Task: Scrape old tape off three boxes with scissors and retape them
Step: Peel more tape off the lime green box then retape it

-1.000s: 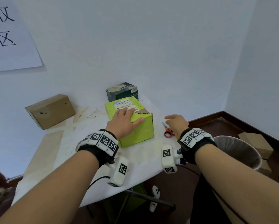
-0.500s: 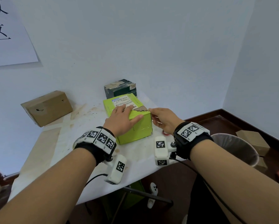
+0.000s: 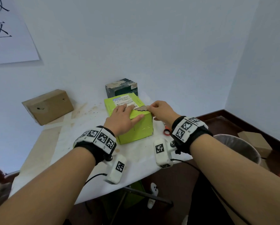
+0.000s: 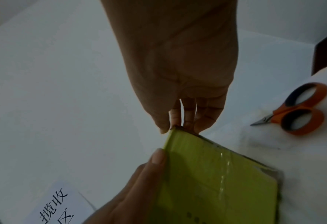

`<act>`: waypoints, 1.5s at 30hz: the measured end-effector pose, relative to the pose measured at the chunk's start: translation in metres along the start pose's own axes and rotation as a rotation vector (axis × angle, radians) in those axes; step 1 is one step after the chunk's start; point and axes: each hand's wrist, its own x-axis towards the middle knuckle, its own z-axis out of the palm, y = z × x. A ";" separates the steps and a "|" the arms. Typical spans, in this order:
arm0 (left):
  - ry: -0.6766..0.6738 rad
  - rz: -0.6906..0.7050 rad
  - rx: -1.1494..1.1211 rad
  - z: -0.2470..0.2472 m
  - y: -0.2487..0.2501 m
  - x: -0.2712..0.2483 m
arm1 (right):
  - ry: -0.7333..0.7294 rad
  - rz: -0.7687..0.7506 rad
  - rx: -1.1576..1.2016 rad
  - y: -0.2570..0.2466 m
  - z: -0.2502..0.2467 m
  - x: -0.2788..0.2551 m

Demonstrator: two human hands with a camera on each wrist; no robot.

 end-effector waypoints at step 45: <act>0.194 0.129 -0.744 -0.135 0.002 -0.043 | -0.102 -0.529 -0.054 -0.133 -0.005 -0.037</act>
